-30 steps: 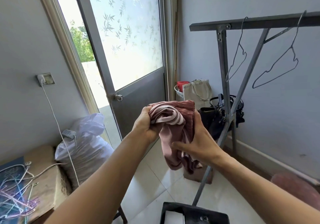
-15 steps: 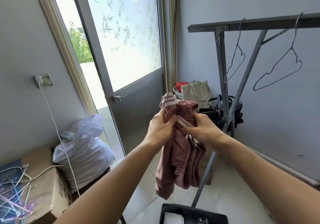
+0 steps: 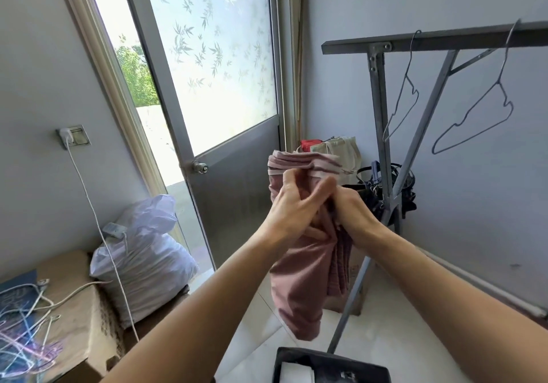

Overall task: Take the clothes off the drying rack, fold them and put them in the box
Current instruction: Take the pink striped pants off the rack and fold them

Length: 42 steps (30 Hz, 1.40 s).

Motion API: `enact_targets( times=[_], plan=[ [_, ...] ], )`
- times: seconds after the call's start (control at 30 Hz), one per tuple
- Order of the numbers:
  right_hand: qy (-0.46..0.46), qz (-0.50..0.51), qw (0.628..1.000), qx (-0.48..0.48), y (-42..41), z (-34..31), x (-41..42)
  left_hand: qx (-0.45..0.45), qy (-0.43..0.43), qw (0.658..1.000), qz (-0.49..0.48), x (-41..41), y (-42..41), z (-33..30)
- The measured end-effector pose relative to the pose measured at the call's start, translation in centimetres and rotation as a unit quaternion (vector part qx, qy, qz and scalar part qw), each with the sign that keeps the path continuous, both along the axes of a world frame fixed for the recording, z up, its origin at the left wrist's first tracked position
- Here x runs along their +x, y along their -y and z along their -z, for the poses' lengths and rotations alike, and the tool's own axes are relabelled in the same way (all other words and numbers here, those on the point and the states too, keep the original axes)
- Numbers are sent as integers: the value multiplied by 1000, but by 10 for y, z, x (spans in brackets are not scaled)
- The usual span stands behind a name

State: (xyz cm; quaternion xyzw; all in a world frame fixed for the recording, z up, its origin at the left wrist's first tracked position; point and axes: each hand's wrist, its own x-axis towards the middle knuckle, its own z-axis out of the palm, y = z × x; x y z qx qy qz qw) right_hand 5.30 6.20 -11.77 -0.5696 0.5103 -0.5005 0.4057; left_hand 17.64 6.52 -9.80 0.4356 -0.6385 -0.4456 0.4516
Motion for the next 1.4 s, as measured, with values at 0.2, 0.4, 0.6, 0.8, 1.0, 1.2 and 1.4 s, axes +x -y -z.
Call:
enact_targets(
  times=[0.2,0.4,0.6,0.8,1.0,1.2,1.4],
  plan=[
    [125,-139,982,32,-6,3,-7,105,-117,984,82,-3,-4,-16],
    [220,16,970,106,5,14,-14,-91,112,989,-45,18,20,3],
    [312,7,933,177,0,4,-24,159,-56,985,-28,45,28,22],
    [142,91,975,142,6,-3,-27,219,-223,949,-27,42,23,31],
    [-155,-41,981,-106,9,-38,-20,94,-53,993,51,41,17,34],
    [-223,-209,950,67,19,-51,-32,65,13,989,134,47,13,20],
    [-143,-117,982,23,18,-37,-34,75,89,990,76,59,13,14]
  ],
)
